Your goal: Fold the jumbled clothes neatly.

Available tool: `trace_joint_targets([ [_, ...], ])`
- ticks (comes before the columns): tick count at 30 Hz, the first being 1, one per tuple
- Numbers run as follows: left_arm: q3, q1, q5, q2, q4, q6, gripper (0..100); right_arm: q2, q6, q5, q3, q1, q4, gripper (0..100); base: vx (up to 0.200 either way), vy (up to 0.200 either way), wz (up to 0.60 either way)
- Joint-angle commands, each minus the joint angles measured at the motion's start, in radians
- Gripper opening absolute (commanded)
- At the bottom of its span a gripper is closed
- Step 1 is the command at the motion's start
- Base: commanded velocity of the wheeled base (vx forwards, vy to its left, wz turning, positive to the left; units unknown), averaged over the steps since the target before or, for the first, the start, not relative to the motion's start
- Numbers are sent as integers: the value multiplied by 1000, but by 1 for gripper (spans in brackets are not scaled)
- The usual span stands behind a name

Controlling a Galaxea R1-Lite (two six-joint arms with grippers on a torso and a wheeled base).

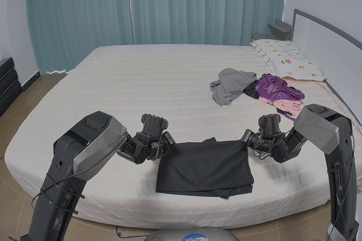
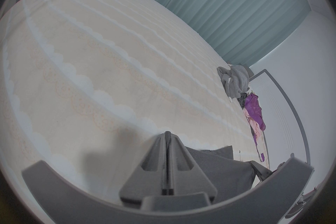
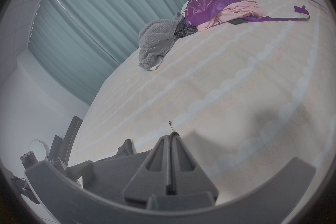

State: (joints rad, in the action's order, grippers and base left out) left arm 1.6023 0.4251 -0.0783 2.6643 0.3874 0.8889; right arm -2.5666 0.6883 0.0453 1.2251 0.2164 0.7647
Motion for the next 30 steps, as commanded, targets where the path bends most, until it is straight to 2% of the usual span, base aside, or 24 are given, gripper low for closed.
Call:
trace_joint_targets([
  [1,-4,-6,-12,-3,5,2,0,-4,0,2,-3,-2,2,0,0,0,0],
  [7,-5,-5,-69,3,7,2,0,-12,7,1,1,-3,5,0,0,0,0],
  [15,-7,-5,-69,5,5,2,0,-27,5,-1,1,-5,5,0,0,0,0],
  [16,-9,-5,-69,3,4,4,0,-26,7,-1,2,-5,5,100,0,0,0],
  [17,-9,-5,-69,2,4,4,100,-26,7,-1,2,-3,5,100,0,0,0],
  [24,-12,-6,-66,-6,4,18,100,16,53,1,-7,1,5,100,0,0,0],
  [30,-88,-19,-67,-86,14,87,100,184,128,34,-176,-28,5,100,0,0,0],
])
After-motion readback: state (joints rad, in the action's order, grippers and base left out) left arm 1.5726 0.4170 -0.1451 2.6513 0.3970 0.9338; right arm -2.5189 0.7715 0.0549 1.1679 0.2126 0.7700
